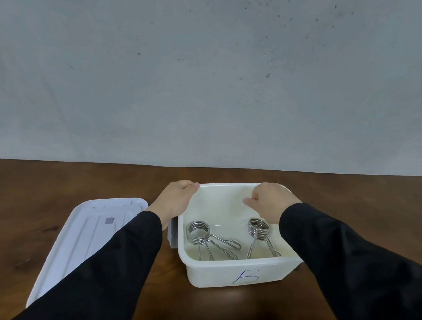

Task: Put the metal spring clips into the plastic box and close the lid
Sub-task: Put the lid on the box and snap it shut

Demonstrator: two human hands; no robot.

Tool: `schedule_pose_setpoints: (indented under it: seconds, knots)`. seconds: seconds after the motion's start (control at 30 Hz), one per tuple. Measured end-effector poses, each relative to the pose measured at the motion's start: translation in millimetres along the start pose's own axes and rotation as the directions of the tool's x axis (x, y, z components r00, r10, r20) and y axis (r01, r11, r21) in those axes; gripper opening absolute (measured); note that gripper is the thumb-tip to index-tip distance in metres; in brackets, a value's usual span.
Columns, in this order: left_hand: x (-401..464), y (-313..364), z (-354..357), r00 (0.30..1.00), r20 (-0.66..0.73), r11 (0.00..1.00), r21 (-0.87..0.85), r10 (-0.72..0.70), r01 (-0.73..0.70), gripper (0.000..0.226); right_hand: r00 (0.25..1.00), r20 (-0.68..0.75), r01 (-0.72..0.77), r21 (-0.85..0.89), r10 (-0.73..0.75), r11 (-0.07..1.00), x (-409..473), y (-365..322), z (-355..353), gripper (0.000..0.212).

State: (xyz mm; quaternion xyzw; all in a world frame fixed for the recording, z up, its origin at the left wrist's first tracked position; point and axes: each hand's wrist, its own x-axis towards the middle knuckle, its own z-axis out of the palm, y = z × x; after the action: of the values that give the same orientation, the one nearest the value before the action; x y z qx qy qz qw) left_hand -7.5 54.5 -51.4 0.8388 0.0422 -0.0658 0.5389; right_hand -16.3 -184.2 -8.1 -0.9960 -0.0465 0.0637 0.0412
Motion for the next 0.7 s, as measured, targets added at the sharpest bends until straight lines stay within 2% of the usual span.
schedule_pose_setpoints:
  seconds: [0.07,0.17,0.27,0.33,0.4,0.47,0.57,0.7]
  knots:
    - [-5,2,0,0.996,-0.080,0.999,-0.012,0.042,-0.043,0.037,0.995,-0.056,0.092,0.121,-0.085,0.988,-22,-16,-11,0.047]
    - [-22,-5,-6,0.945,-0.316,0.997,0.008,0.078,-0.080,0.035,0.957,-0.173,0.266,0.203,-0.232,0.943,-62,-37,-10,0.051]
    - [-55,-35,-12,0.879,-0.465,0.970,0.245,0.103,0.015,0.026,0.892,-0.287,0.417,0.220,-0.350,0.882,-98,-48,13,0.046]
    - [-82,-64,-14,0.850,-0.511,0.904,0.412,0.128,0.111,0.021,0.845,-0.351,0.496,0.233,-0.403,0.837,-115,-51,32,0.037]
    - [-109,-92,-13,0.854,-0.496,0.781,0.592,0.158,0.200,0.023,0.826,-0.370,0.531,0.257,-0.425,0.808,-123,-52,49,0.030]
    - [-133,-113,-12,0.884,-0.451,0.689,0.679,0.122,0.252,0.030,0.816,-0.382,0.545,0.261,-0.434,0.797,-126,-52,60,0.028]
    - [-160,-140,-9,0.922,-0.369,0.648,0.732,0.118,0.210,0.037,0.791,-0.431,0.561,0.230,-0.433,0.795,-125,-51,68,0.028]
    - [-174,-153,-6,0.943,-0.288,0.624,0.771,0.166,0.126,0.022,0.790,-0.438,0.556,0.213,-0.430,0.803,-126,-51,69,0.028]
